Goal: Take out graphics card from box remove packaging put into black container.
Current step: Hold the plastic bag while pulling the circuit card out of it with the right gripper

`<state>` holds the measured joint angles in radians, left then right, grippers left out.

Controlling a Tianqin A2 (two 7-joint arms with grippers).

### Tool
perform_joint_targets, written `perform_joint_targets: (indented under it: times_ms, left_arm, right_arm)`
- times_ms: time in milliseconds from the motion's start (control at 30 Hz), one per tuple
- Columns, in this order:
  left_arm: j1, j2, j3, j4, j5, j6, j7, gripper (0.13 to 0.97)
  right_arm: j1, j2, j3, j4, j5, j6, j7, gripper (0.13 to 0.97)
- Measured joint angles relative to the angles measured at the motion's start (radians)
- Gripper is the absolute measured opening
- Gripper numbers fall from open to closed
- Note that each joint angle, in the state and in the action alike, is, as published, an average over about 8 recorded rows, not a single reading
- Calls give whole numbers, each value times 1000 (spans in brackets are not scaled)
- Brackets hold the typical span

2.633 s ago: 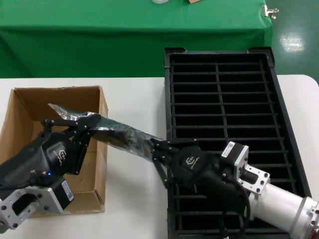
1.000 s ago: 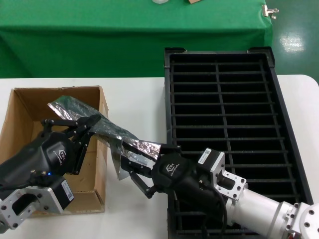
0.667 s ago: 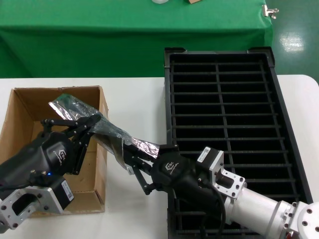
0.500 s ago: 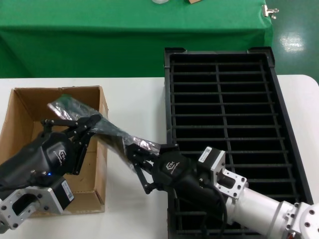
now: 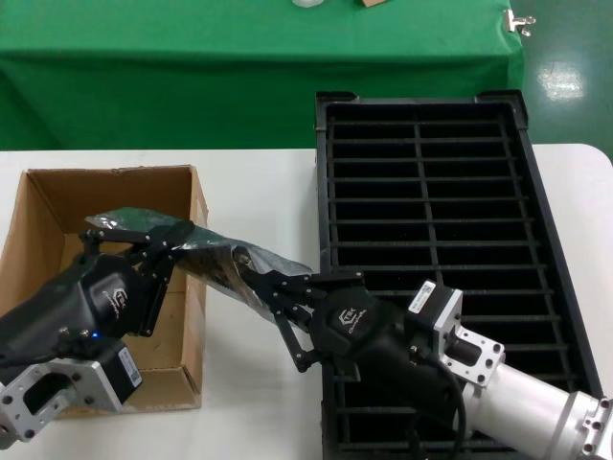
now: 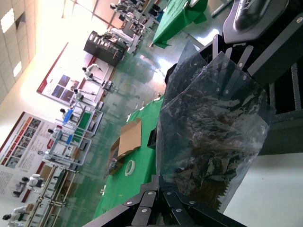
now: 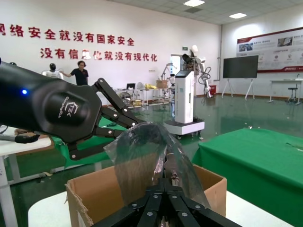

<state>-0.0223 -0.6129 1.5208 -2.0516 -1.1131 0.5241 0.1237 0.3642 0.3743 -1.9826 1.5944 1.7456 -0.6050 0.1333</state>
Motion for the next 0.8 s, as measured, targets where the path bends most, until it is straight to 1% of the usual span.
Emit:
perform_joint_targets:
  times_ms: [733,800]
  left_arm:
    - [0,0,0,0,0,0,0,139]
    - [0,0,0,0,0,0,0,139]
  right_arm:
    - [14,-39,-15,-80,-16,23,-30,143]
    - [15,-42,-15,-83,-16,23,-33,159]
